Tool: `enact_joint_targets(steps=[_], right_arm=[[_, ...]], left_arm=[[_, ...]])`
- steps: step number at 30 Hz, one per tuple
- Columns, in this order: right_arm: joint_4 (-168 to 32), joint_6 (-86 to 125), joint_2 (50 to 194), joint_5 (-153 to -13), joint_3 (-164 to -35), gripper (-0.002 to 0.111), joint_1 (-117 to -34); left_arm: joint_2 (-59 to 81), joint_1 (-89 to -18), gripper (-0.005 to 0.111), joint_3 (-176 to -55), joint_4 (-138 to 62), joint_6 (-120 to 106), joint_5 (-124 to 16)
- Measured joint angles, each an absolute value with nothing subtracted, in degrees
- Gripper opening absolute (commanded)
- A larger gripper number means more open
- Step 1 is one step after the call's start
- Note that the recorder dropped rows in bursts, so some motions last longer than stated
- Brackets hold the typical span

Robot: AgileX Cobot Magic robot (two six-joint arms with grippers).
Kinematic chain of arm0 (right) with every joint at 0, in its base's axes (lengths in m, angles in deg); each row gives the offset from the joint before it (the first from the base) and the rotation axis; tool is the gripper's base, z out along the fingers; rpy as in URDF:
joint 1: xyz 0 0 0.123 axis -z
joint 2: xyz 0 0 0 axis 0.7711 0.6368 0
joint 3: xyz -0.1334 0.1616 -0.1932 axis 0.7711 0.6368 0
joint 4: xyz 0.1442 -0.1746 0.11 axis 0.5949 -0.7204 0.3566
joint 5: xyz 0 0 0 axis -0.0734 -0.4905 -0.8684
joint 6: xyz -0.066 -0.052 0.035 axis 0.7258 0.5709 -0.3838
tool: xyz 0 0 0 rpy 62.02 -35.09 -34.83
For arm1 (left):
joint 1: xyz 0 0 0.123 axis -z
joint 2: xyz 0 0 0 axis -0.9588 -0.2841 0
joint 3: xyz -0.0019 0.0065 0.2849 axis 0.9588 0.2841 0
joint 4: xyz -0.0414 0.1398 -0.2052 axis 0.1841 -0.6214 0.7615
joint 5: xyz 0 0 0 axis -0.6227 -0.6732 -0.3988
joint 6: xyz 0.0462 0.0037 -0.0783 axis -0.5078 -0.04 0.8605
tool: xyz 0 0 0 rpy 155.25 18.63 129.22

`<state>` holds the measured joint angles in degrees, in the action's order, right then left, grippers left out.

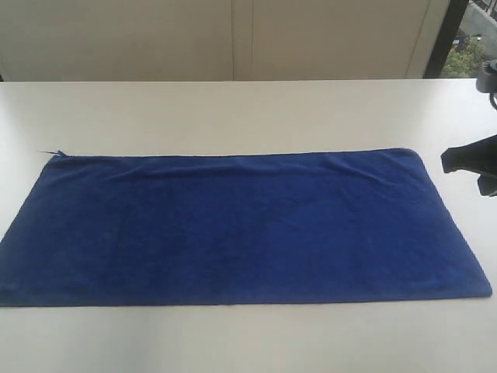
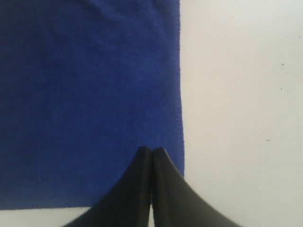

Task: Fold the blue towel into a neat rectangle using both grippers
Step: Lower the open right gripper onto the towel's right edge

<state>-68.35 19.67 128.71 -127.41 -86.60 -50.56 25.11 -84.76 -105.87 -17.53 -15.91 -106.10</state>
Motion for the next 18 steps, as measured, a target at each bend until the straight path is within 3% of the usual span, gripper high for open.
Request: enact_joint_targets(steps=[5,10,14,18], right_arm=[[-66.4,19.7,143.3,-126.0,-92.8,0.002,-49.6],[-62.9,22.4,154.4,-127.9,-102.0,0.023,-49.0],[-62.7,28.4,159.0,-128.0,-104.7,0.031,-47.8],[-62.7,30.4,162.0,-127.3,-104.8,0.032,-46.5]], left_arm=[[25.1,-84.8,0.000,-105.9,-17.4,-15.9,-106.3],[25.1,-84.8,0.000,-105.9,-17.3,-15.9,-106.3],[25.1,-84.8,0.000,-105.9,-17.2,-15.9,-106.3],[25.1,-84.8,0.000,-105.9,-17.2,-15.9,-106.3]])
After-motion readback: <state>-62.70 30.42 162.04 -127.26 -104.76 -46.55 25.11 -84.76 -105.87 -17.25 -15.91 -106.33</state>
